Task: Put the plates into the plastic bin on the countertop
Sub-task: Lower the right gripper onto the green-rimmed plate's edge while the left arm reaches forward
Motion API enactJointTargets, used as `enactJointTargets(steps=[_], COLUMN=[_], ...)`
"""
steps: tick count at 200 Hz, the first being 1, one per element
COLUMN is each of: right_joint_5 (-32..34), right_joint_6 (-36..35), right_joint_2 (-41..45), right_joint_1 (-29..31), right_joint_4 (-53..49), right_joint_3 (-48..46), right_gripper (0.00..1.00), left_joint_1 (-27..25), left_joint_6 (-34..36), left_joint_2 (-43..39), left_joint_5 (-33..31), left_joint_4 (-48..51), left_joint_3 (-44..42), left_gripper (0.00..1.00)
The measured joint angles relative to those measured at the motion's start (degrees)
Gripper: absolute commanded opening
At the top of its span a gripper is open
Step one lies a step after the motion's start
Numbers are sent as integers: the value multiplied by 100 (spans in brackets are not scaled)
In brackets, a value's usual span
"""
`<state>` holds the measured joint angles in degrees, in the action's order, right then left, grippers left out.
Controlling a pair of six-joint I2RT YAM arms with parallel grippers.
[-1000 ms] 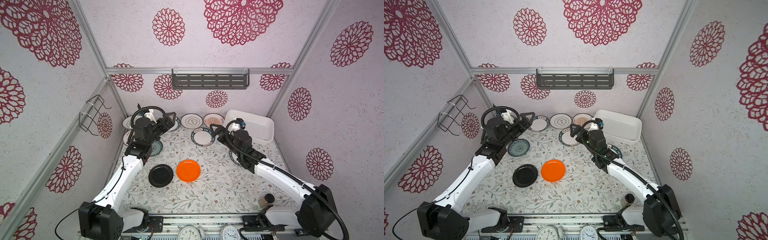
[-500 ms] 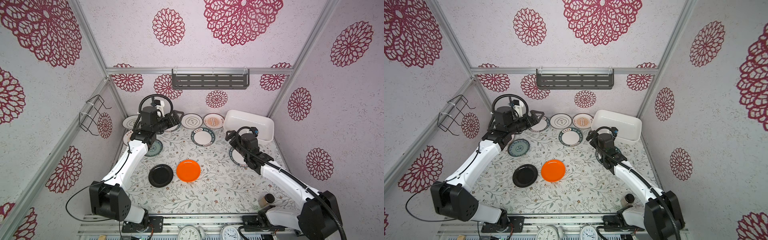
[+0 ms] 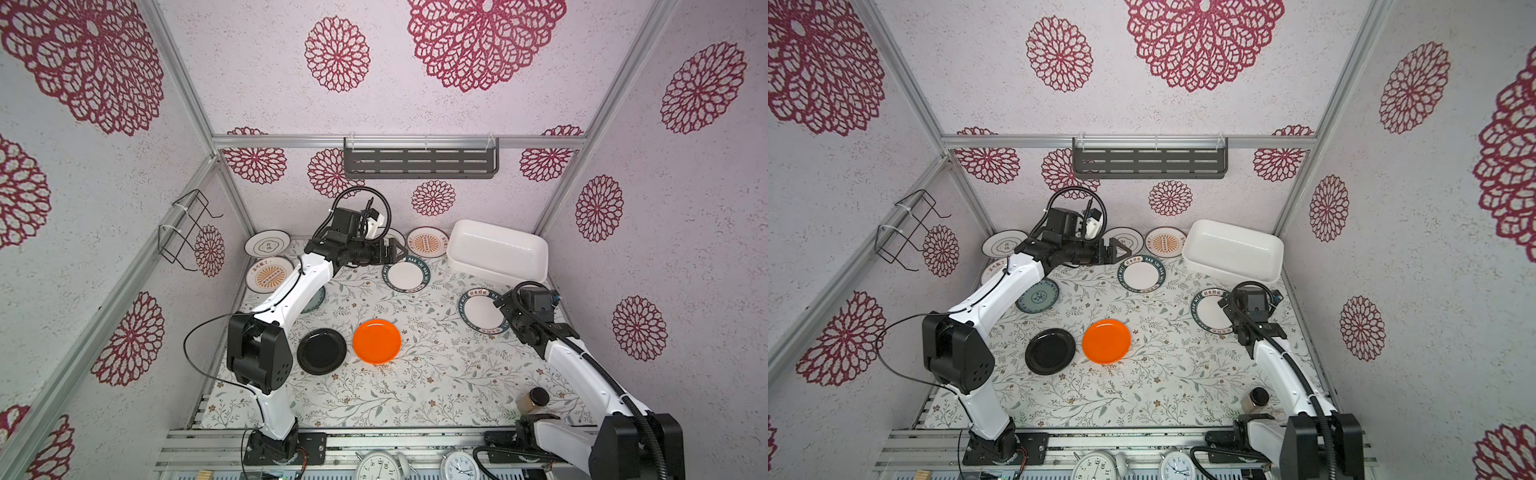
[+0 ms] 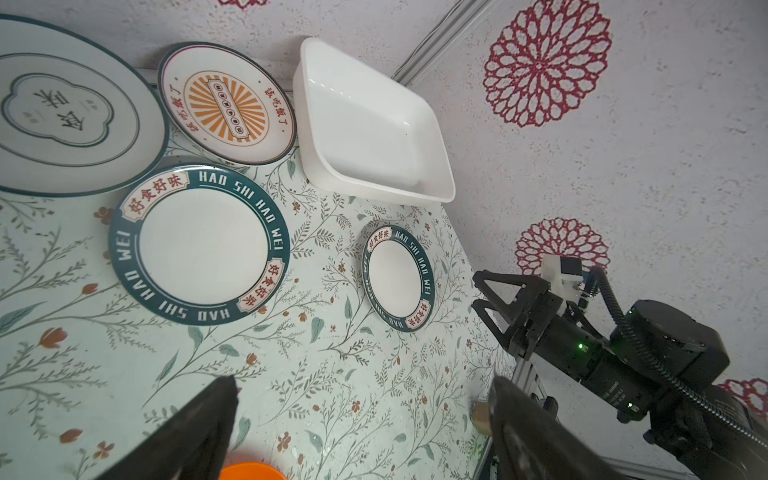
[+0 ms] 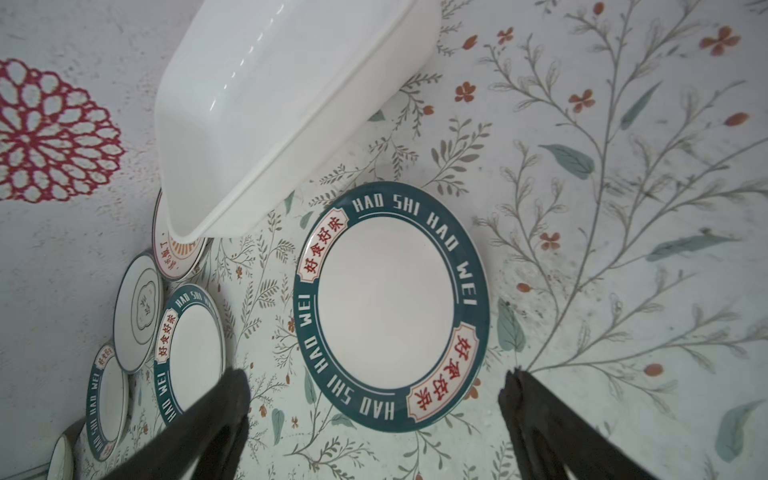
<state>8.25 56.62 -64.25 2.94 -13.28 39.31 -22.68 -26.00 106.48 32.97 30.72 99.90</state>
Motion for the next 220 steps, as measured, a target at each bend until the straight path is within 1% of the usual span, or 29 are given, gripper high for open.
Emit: enactJointTargets(steps=[6,23,34,54,70,80,85,96,105,134,149,188,197,209,220], right_joint_5=[-111,-474,-800,-1451,-1862,-2059,-2151,-2380,-2540,-2940,-3075,-3268,-3342,-3403,-3484], right_joint_6=[-15,-98,-164,-306,-426,-520,-568,-658,-717,-798,-772,-647,-601,-514,-444], right_joint_2=[-2,-66,-201,-553,-820,-946,-1005,-1137,-1224,-1491,-1545,-1923,-2052,-2221,-2400], right_joint_1=[-118,-496,-789,-1263,-1515,-1580,-1600,-1648,-1674,-1746,-1768,-1779,-1779,-1779,-1779], right_joint_4=[44,216,378,752,964,1069,1108,1266,1412,1996,2424,3388,3635,3912,4205], right_joint_3=[-57,-225,-328,-525,-664,-713,-726,-763,-804,-1088,-1250,-1473,-1506,-1541,-1567], right_gripper=[97,90,87,85,85,84,81,80,76,72,66,46,40,34,26], left_joint_1=[-26,-90,-136,-223,-264,-284,-286,-291,-291,-289,-289,-289,-282,-278,-269], left_joint_6=[-22,-120,-240,-577,-876,-1047,-1095,-1224,-1292,-1353,-1342,-1255,-1217,-1182,-1165], left_joint_2=[107,393,586,911,1093,1189,1224,1283,1303,1305,1305,1305,1305,1305,1300], left_joint_5=[-2,-31,-70,-125,-133,-133,-131,-118,-92,0,61,129,129,129,125], left_joint_4=[-4,-46,-109,-461,-750,-901,-946,-1021,-1058,-1086,-1071,-942,-896,-890,-894], left_joint_3=[111,400,579,778,796,796,796,796,796,857,933,986,984,979,949], left_gripper=[97,97,97,97,97,97,97,97,97,97,97,97,97,97,97])
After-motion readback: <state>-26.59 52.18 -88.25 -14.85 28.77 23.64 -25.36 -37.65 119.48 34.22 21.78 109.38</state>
